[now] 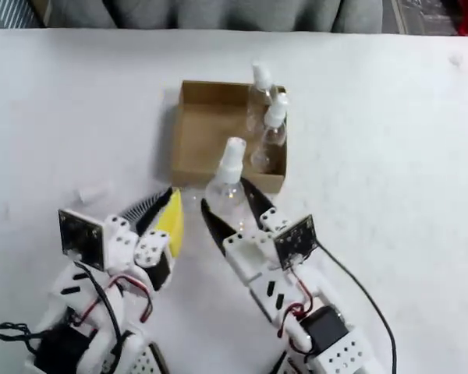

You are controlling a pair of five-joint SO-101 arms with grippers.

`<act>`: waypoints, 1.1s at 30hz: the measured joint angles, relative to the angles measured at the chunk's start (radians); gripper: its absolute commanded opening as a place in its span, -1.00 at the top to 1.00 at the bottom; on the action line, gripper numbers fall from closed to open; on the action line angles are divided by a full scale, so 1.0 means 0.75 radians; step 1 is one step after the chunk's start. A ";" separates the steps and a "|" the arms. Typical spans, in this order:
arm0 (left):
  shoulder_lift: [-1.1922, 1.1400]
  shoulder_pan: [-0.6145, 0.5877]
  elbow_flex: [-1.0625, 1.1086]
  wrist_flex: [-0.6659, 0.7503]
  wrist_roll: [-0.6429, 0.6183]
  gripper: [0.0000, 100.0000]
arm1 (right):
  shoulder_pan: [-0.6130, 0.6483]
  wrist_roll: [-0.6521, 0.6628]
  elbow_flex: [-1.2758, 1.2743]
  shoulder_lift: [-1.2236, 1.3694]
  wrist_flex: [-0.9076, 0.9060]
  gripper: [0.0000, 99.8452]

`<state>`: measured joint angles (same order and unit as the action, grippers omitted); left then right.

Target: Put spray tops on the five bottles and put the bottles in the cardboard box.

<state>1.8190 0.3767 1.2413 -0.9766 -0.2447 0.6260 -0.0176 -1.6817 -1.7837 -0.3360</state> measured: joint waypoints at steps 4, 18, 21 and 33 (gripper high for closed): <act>0.014 0.000 0.018 0.000 0.000 0.96 | -0.084 0.000 0.000 0.000 0.049 0.97; -0.010 0.002 0.385 0.223 0.000 0.95 | -0.460 -0.194 0.000 0.000 0.340 0.97; -0.008 0.002 0.387 0.227 -0.002 0.95 | -0.454 -0.209 0.000 0.000 0.354 0.97; -0.008 0.520 0.387 0.147 -0.053 0.95 | -0.331 -0.211 0.000 0.000 0.354 0.97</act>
<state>1.8128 0.7664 1.5313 -0.8661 -0.2846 0.3775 -0.1757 -1.6817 -1.7837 -0.0706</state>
